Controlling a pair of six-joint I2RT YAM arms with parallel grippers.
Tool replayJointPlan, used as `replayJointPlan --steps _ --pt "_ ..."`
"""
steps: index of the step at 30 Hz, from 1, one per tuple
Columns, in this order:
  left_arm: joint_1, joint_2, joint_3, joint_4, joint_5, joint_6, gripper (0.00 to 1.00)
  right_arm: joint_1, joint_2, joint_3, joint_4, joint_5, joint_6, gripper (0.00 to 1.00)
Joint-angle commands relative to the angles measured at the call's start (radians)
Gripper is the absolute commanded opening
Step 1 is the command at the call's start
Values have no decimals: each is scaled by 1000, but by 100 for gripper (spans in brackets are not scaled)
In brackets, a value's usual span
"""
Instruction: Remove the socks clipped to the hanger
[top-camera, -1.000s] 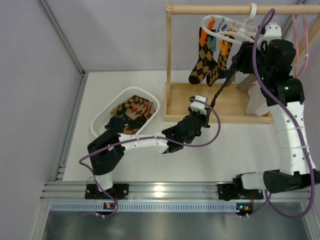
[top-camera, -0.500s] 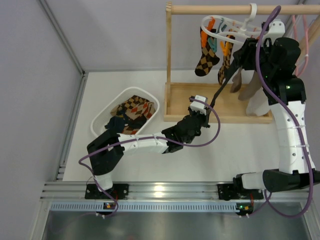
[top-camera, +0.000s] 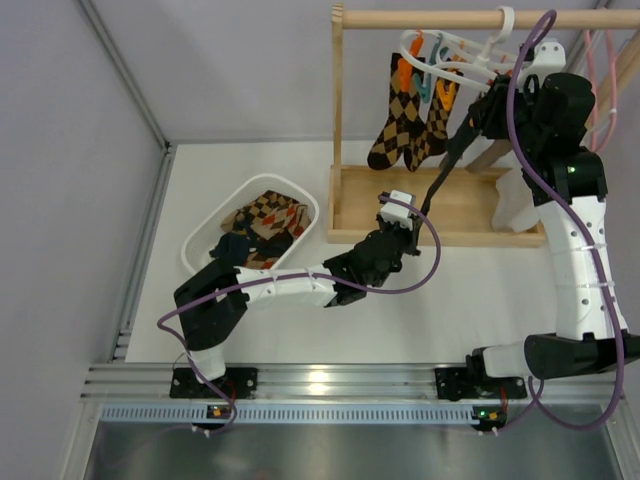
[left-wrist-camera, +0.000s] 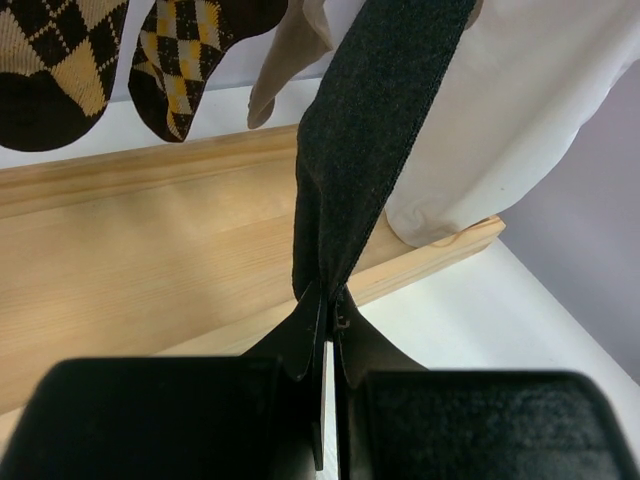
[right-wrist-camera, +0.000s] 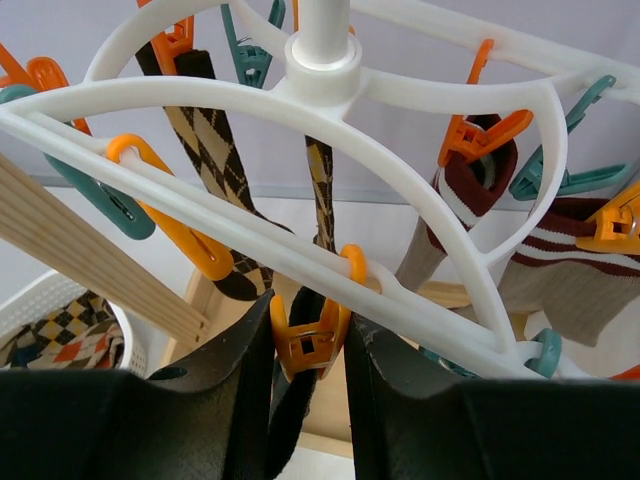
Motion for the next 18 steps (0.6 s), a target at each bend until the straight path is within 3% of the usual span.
replayJointPlan --steps 1,6,18 --pt "-4 -38 9 54 0 -10 0 1 -21 46 78 -6 2 13" --pt "-4 -39 -3 53 -2 -10 0 1 -24 46 78 5 28 0" --pt "-4 -56 -81 56 -29 -48 0 1 -21 43 61 56 149 0"
